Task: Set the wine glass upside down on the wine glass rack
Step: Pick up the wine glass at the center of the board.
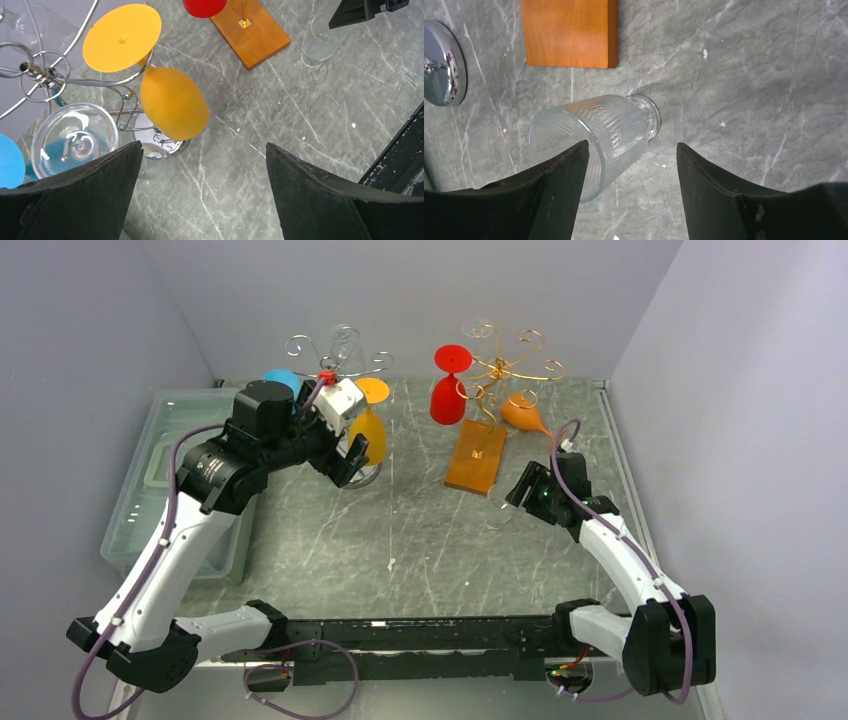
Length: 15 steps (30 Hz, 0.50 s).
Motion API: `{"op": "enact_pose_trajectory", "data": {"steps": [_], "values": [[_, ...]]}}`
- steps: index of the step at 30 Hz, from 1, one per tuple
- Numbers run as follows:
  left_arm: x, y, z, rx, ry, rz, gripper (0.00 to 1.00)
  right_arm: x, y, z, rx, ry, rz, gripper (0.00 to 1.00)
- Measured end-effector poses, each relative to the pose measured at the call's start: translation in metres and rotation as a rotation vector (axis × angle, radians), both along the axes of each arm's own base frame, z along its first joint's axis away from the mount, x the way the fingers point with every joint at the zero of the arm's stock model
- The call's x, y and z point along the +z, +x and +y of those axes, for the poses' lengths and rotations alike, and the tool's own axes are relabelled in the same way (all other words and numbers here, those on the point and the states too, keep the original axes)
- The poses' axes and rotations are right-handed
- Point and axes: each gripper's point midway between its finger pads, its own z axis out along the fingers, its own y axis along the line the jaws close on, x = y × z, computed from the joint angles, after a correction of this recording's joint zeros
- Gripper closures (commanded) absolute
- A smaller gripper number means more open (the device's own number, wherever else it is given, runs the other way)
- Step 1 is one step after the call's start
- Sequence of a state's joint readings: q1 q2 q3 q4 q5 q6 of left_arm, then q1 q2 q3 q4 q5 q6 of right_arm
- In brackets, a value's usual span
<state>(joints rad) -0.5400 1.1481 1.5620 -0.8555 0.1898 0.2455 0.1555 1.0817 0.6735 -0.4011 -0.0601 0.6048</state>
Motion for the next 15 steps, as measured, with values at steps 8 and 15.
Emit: {"op": "enact_pose_trajectory", "data": {"steps": [8,15], "values": [[-0.009,0.001,-0.007,-0.027,-0.009,0.021,0.01,-0.019,0.004,0.006,0.024,-0.030,0.043,0.53],[-0.026,-0.004,-0.022,-0.073,-0.060,0.091,0.01,-0.020,0.006,0.008,0.029,-0.054,0.027,1.00]]}}
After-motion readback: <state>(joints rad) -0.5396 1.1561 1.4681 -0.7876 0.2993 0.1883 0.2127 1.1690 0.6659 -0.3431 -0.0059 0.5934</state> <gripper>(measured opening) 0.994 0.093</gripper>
